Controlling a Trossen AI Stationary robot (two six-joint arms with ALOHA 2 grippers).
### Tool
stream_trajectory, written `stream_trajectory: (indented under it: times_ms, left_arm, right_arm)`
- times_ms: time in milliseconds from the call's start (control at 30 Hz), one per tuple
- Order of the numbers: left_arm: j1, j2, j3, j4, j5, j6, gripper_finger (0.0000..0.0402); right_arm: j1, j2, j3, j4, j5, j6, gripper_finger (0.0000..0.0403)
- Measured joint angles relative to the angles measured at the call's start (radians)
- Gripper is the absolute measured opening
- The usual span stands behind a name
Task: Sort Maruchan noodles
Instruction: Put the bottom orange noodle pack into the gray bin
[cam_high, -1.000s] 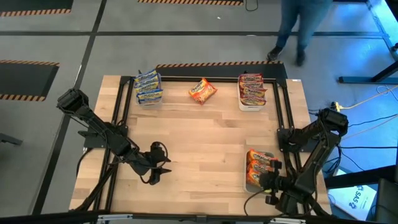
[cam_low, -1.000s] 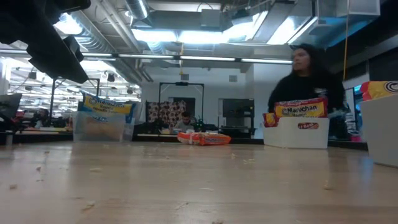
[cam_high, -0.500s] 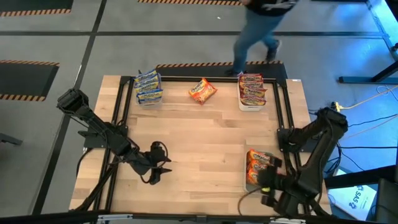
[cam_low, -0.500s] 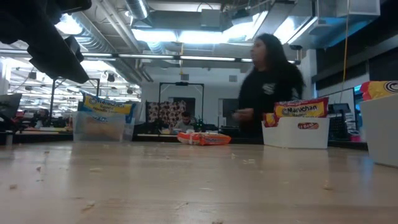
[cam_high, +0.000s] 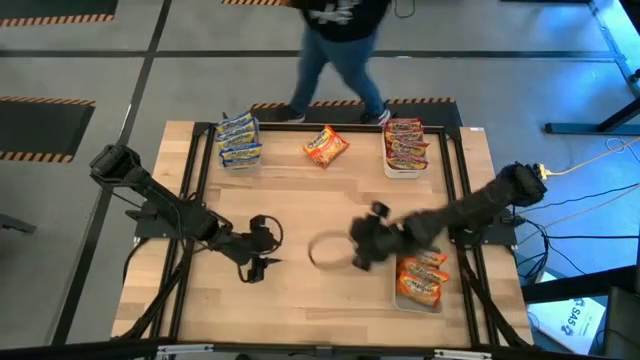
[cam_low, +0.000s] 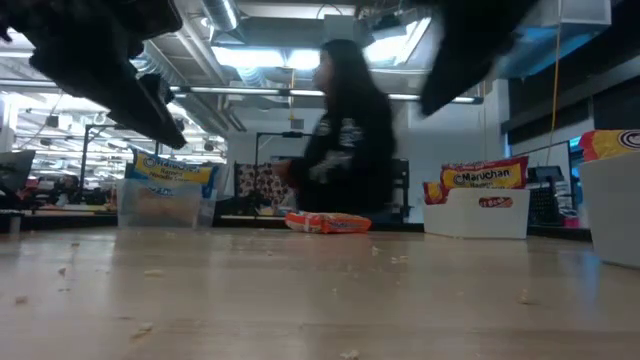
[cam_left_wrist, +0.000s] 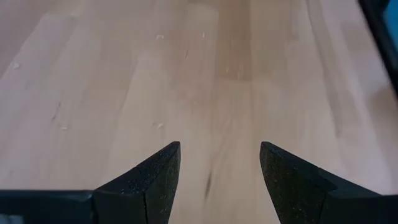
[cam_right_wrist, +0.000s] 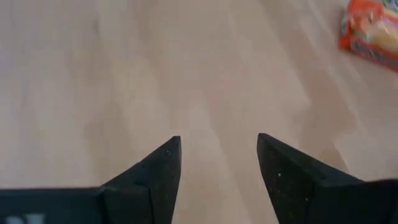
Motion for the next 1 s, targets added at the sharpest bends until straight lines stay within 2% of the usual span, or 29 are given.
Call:
stream_trajectory:
  times_ms: [100,167,333,633,833,1000]
  left_arm:
    - [0.032,-0.030,0.001,-0.027,0.009,0.066,0.0215]
    - [0.054,-0.053,0.000,-0.051,-0.025,0.120,0.0215]
    - [0.109,-0.094,0.000,-0.066,-0.068,0.202,0.0215]
    - [0.202,-0.115,-0.061,-0.035,-0.063,0.229,0.0215]
    - [0.236,-0.181,-0.115,-0.034,-0.061,0.246,0.0215]
    - [0.292,-0.224,-0.177,0.099,-0.061,0.317,0.0215]
  right_arm:
    - [-0.145,0.000,-0.067,0.215,-0.079,-0.131,0.0195]
    - [-0.229,0.000,-0.099,0.328,-0.138,-0.194,0.0195]
    - [-0.366,0.000,-0.150,0.534,-0.260,-0.259,0.0195]
    - [-0.496,0.013,-0.152,0.588,-0.248,-0.302,0.0195]
    - [-0.559,0.078,-0.151,0.628,-0.247,-0.306,0.0195]
    - [-0.646,0.152,-0.151,0.747,-0.279,-0.313,0.0195]
